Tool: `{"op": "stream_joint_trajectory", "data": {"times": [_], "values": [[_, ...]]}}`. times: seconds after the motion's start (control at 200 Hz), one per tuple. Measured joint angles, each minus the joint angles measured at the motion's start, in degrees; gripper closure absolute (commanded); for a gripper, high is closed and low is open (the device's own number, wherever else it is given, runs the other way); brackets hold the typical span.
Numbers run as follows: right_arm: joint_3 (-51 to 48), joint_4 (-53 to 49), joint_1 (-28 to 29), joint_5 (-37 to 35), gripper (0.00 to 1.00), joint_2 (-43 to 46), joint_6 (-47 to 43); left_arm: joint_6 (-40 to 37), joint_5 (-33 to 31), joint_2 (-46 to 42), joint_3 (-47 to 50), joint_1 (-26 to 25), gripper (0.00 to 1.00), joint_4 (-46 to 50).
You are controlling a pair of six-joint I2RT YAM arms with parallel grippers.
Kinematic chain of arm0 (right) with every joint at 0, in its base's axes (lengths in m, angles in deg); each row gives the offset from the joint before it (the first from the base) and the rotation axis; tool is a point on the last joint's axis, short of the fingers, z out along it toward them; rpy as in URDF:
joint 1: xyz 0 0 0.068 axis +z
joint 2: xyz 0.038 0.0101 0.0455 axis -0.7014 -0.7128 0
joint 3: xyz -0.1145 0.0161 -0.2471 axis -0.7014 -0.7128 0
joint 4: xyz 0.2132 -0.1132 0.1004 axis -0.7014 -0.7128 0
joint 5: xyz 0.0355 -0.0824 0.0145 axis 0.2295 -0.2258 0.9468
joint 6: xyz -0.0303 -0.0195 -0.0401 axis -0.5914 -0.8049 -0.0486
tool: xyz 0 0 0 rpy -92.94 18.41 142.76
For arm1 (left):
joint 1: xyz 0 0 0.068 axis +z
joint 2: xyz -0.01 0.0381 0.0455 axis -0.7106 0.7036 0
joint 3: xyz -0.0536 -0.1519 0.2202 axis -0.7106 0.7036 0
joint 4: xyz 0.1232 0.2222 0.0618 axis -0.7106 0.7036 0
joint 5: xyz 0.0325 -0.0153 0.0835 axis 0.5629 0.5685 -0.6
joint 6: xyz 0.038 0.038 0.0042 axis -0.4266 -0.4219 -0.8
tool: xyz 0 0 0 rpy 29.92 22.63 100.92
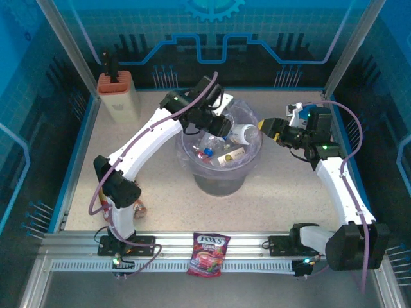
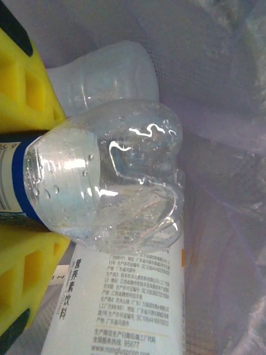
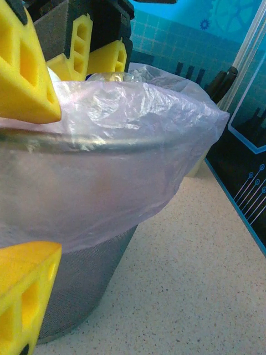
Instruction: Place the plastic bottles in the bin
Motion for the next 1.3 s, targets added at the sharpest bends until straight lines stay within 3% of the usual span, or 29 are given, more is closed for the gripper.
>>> {"op": "stream_joint_trajectory", "data": {"times": [0.165,0.385,0.545,0.831,1.106,1.301], "values": [[0.0,0.0,0.0,0.04,0.41,0.0,0.0,-1.18,2.08,1.07,-0.48,-0.11,0.68,-0.22],[0.48,-1.44,-0.07,-0.07,0.33,0.9,-1.11,-2.1,2.97,1.25,-0.39,-0.17,0.45,-1.46],[3.56,-4.39,-0.07,-0.35,0.27,1.97,-3.23,-2.12,3.23,0.61,0.31,-0.68,0.35,-1.6],[5.01,-8.11,-0.81,-2.75,0.33,6.84,-5.66,-1.7,3.26,-6.08,2.21,-1.84,0.17,-2.16],[1.95,-7.72,-1.11,-3.04,0.45,7.19,-5.11,1.6,2.29,-15.78,8.83,-0.7,0.16,-6.36],[-4.68,-2.34,-4.42,-1.53,0.47,8.28,-1.4,6.47,1.2,-26.71,22.8,6.84,0.17,-9.86]]}}
